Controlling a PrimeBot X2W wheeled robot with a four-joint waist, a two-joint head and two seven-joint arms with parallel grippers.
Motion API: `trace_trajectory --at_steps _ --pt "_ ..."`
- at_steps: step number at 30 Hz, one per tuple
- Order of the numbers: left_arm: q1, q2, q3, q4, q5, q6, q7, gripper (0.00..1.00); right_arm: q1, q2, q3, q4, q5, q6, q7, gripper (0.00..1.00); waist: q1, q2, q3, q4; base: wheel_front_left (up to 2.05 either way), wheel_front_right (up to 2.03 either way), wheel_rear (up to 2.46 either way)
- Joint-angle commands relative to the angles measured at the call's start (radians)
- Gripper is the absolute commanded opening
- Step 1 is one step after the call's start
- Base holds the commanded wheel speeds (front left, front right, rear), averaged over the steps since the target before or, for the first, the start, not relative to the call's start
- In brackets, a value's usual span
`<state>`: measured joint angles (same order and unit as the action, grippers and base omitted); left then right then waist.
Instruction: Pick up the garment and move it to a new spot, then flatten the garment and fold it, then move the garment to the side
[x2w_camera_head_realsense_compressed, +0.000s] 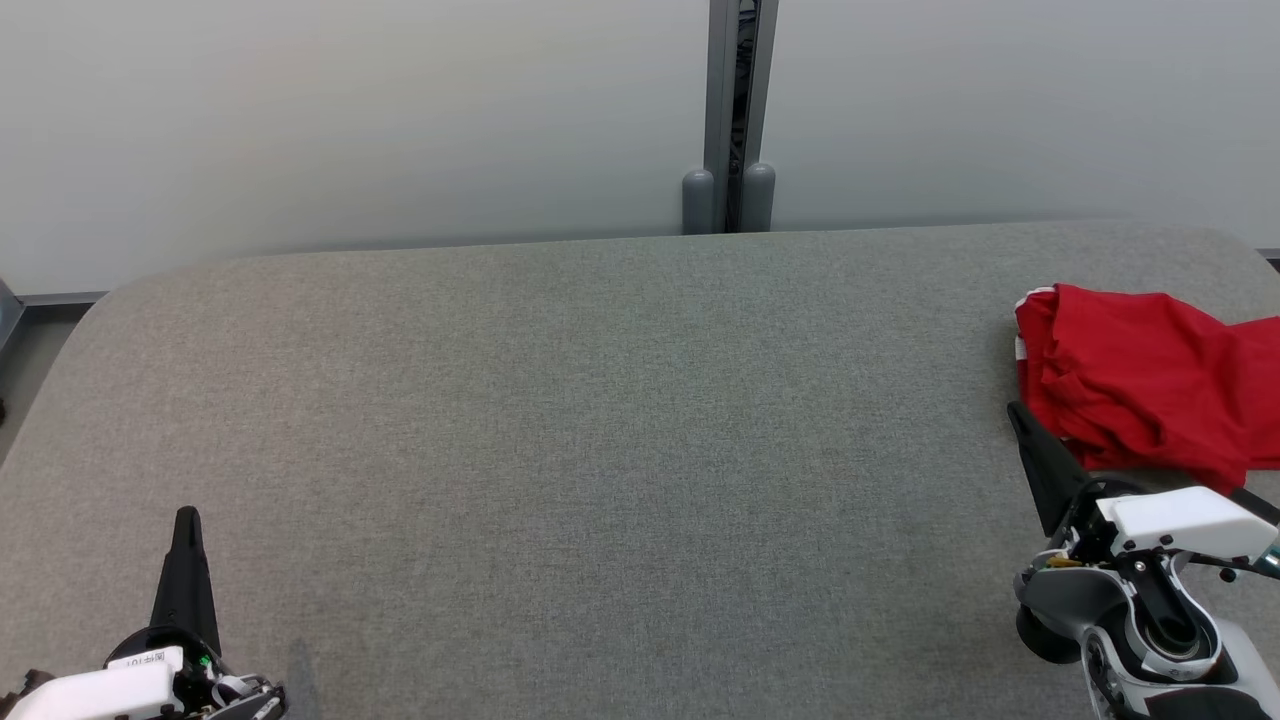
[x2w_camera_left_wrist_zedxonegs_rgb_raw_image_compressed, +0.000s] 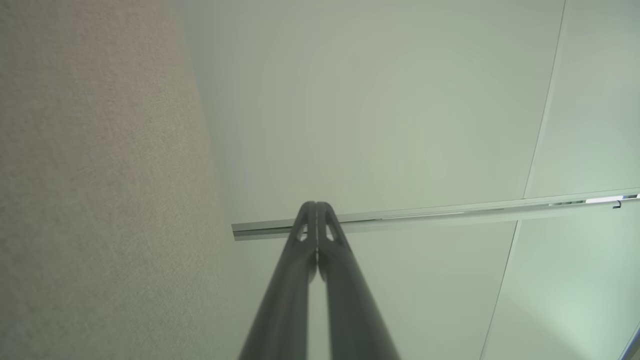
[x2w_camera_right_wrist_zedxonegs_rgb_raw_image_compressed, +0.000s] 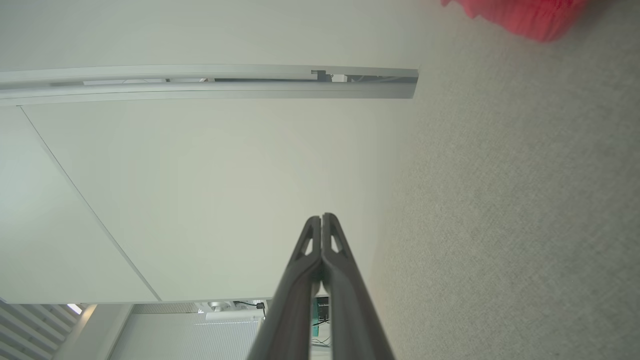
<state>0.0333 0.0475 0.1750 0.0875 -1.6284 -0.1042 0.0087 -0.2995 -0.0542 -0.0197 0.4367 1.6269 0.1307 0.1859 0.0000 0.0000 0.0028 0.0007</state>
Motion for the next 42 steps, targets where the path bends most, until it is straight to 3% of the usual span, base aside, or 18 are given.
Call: trace_trajectory --at_steps 1,42 --pt "-0.018 0.005 0.003 -0.003 -0.001 -0.002 0.002 0.00 -0.011 -0.001 -0.002 0.003 -0.005 0.000 0.007 0.00 0.0000 0.0000 0.000 0.000 0.00 0.00 0.00" --pt "-0.018 0.005 0.003 -0.003 -0.001 -0.002 0.002 0.00 -0.011 0.001 -0.007 0.003 -0.009 0.000 0.010 0.00 0.0000 0.0000 0.000 0.000 0.00 0.00 0.00"
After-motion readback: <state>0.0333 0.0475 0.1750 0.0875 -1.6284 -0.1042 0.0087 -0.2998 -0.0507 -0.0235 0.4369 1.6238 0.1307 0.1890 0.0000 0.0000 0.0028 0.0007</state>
